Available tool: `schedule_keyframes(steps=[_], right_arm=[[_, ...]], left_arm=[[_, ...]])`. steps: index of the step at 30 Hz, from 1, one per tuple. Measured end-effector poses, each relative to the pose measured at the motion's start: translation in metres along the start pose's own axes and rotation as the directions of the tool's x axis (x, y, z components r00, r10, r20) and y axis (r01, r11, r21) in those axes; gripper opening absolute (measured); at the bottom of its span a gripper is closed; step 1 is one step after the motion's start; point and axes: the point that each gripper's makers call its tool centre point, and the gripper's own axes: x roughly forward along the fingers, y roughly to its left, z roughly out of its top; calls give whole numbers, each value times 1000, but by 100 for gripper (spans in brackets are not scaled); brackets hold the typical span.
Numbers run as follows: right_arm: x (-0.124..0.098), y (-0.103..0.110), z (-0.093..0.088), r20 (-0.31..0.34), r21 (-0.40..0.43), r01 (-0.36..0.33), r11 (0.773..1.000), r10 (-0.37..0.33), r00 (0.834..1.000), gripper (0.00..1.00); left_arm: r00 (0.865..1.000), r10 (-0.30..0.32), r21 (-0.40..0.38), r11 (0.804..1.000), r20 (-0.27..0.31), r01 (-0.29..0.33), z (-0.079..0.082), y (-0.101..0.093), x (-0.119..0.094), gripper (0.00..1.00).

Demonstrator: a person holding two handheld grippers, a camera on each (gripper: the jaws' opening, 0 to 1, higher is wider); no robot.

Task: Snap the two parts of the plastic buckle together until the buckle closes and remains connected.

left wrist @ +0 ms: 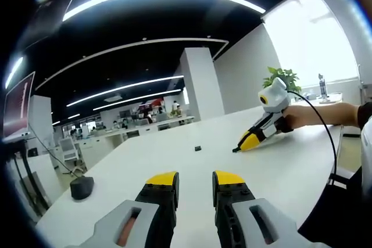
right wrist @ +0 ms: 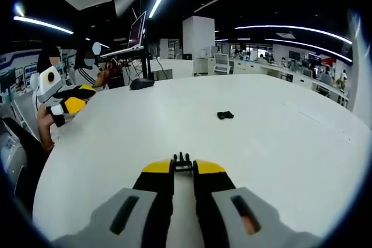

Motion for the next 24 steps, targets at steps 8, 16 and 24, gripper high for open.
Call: schedule_keyframes(steps=[8,16,24], right_arm=[[-4,1,4,12,-13,8,1000,-8,1000,14],[-13,3,12,22,-54,27,998,-26,999,14],[-22,4,19,34,-78,47,996,-45,998,14]], left_arm=[[1000,2,-1,1000,0,-2,0,1,0,22],[1000,6,-1,1000,2,-6,0,2,-1,23],[1000,8,-1,1000,2,-8,1,3,-2,22]])
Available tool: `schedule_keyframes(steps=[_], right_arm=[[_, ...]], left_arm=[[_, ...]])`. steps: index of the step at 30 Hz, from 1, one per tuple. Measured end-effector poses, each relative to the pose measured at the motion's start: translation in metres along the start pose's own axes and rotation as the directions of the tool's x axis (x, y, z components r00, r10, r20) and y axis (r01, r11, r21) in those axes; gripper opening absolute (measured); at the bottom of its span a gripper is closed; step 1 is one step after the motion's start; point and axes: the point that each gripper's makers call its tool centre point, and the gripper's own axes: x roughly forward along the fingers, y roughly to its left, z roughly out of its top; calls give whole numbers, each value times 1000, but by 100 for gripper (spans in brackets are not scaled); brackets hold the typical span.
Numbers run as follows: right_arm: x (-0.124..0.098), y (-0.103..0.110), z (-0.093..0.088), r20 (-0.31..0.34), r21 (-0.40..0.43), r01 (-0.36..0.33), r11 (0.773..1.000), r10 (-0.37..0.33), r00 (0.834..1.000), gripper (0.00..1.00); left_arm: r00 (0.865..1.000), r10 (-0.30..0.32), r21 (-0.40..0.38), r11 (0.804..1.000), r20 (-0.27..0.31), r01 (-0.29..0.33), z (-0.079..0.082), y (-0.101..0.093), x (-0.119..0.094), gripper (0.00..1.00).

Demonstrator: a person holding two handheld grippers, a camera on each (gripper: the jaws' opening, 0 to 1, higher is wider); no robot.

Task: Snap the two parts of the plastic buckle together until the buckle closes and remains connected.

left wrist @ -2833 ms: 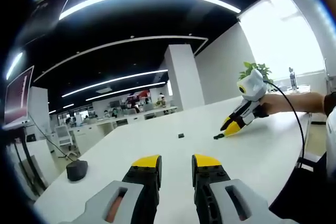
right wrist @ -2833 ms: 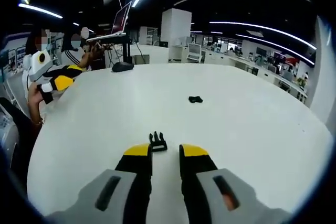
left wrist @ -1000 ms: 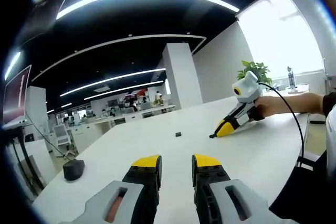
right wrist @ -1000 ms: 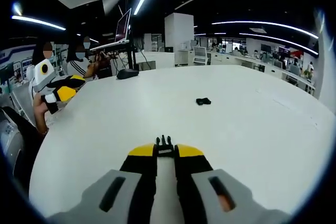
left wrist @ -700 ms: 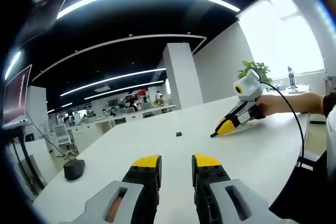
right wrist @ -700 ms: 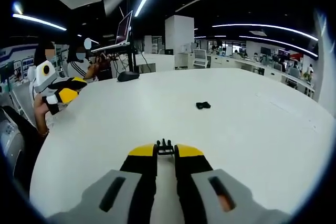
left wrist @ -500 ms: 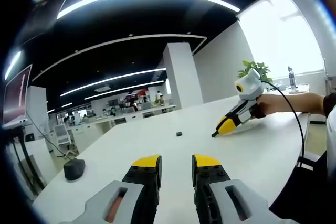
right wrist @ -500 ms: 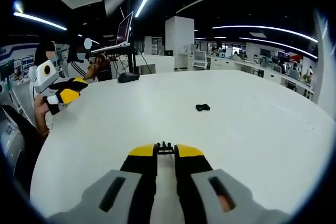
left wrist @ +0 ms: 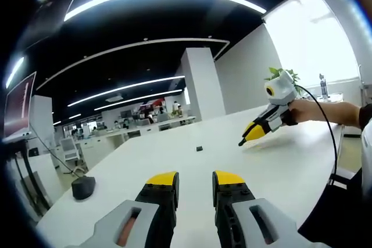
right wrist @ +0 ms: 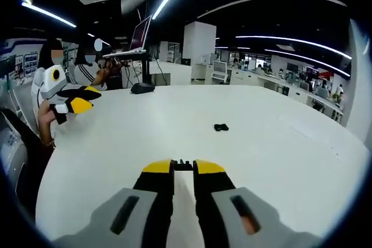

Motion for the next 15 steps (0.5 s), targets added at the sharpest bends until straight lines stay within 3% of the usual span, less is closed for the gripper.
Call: schedule_keyframes(steps=[15], right_arm=[[-31,-7,0,-1,-15,53,998,-53,999,13]], left_arm=[[1000,-2,3,1000,-3,2,0,-1,1,22]])
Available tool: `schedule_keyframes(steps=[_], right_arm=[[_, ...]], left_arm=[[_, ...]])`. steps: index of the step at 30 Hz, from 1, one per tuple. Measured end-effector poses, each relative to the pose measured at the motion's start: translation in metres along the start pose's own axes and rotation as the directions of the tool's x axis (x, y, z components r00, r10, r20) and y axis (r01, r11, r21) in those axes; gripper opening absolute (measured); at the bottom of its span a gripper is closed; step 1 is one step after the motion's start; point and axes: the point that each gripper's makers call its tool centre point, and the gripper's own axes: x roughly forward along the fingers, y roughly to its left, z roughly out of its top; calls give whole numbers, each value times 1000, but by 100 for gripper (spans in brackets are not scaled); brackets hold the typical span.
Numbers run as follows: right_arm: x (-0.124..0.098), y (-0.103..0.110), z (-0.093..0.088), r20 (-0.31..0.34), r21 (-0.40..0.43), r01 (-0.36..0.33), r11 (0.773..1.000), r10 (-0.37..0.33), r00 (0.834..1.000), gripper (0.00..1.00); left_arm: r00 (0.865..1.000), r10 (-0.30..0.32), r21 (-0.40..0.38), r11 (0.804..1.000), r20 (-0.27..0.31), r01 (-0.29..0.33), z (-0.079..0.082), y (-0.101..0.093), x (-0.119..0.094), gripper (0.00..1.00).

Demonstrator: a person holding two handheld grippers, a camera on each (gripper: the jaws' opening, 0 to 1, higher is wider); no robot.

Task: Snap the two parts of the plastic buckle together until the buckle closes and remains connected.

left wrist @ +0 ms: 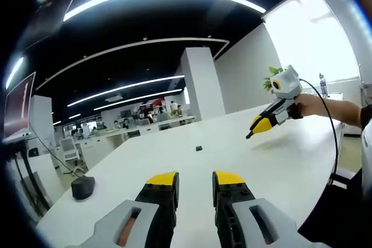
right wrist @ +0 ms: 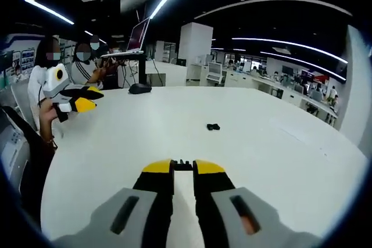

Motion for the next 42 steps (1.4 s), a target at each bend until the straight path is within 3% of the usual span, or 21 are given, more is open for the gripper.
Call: schedule_keyframes(steps=[12,20,42], right_arm=[[-30,-23,-7,2,6,71,997,-71,997,13],[-44,-30,-25,-41,-10,104,995,-104,994,13],[-58,-49,-57,-90,28,142,990,-139,986,13]], left_arm=[[1000,-6,3,1000,-5,6,0,-2,2,23],[1000,-10,4,1000,-8,10,-1,-4,3,22],[1000,-17,9,1000,-10,17,-1,-8,3,22]])
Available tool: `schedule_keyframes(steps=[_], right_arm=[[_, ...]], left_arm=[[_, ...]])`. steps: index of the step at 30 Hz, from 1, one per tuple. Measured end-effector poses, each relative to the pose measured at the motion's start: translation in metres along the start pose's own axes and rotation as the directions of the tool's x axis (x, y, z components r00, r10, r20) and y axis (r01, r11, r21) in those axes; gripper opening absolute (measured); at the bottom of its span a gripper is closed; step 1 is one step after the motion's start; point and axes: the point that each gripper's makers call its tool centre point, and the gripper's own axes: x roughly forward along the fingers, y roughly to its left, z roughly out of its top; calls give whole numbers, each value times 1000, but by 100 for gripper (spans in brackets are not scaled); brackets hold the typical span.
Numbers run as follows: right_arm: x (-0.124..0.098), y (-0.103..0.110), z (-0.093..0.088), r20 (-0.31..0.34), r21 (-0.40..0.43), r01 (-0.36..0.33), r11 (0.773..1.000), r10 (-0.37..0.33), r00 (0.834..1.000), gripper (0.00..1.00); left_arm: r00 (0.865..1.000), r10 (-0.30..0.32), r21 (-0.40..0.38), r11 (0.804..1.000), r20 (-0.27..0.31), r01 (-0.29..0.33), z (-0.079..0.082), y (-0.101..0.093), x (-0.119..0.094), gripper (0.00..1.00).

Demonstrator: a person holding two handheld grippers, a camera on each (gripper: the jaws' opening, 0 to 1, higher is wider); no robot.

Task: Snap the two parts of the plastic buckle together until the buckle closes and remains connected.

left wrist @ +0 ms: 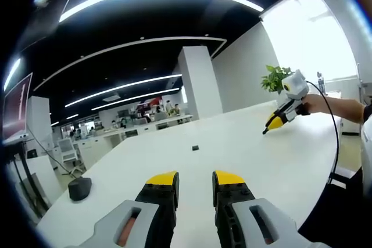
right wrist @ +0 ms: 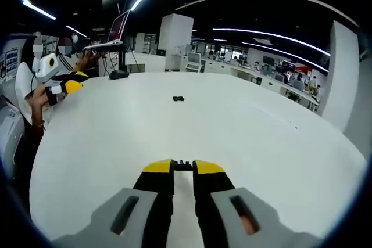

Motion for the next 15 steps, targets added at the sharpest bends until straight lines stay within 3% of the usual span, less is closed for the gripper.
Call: schedule_keyframes(steps=[15], right_arm=[[2,-7,-13,-26,31,4,1000,-3,1000,13]], left_arm=[[1000,0,1,1000,-3,0,0,0,0,23]])
